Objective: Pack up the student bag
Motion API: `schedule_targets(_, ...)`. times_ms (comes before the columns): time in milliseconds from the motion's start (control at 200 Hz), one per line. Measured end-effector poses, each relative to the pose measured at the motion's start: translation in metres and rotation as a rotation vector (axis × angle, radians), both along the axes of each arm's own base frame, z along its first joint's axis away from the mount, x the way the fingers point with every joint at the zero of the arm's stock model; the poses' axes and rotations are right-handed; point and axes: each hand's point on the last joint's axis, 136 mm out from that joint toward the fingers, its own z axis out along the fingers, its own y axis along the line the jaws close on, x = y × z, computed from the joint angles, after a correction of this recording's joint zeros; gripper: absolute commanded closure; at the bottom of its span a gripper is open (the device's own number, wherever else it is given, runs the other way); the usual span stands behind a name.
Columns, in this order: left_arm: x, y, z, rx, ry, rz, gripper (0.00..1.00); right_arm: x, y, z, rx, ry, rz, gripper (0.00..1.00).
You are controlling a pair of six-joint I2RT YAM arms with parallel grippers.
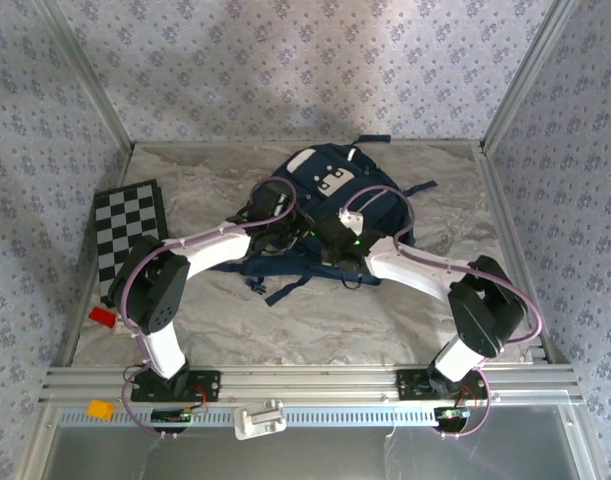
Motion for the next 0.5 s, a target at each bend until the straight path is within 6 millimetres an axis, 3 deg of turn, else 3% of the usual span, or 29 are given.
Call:
schedule_targets(220,0.008,0.011,0.009,0.043,-0.005,-0.07,1.0,-0.008,-0.022,0.011,-0.05,0.018,0.096,1.0)
schedule_targets(350,0.021,0.021,0.015,0.068,-0.035,-0.147,1.0,-0.007,-0.003,0.016,0.0,0.02,0.196,1.0)
schedule_targets(500,0.044,0.056,0.02,0.055,-0.087,-0.148,0.61,-0.001,0.053,0.019,0.097,0.032,0.31,1.0)
